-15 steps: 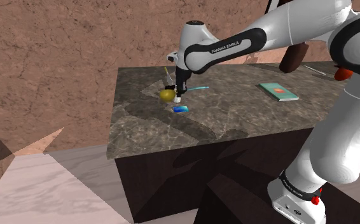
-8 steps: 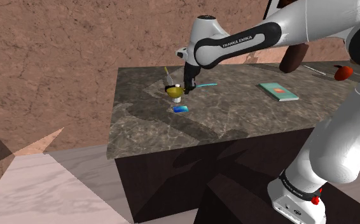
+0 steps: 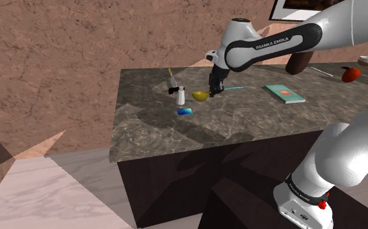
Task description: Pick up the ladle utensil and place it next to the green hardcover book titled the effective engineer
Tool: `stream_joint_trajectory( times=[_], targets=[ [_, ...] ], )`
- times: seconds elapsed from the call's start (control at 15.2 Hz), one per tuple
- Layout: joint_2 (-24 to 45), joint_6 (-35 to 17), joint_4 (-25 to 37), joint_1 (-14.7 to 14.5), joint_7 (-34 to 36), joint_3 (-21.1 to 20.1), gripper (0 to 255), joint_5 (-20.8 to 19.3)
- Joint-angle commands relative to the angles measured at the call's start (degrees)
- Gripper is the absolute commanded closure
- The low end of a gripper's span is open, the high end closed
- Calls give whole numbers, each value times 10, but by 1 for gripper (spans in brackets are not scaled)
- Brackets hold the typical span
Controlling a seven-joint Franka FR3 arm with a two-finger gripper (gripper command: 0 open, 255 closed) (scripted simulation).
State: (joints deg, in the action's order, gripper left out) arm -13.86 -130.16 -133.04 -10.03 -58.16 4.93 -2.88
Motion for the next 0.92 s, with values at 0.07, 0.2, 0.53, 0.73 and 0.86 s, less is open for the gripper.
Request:
stream_joint_trajectory(
  times=[0.07, 0.2, 0.53, 0.73, 0.86],
  targets=[
    [-47, 2, -44, 13, -29, 19, 255, -5],
    [-76, 5, -70, 24, -51, 34, 255, -10],
    [-146, 17, -125, 55, -107, 76, 255, -30],
    [-184, 29, -150, 77, -143, 103, 255, -46],
    [-207, 37, -163, 93, -168, 122, 255, -57]
  ],
)
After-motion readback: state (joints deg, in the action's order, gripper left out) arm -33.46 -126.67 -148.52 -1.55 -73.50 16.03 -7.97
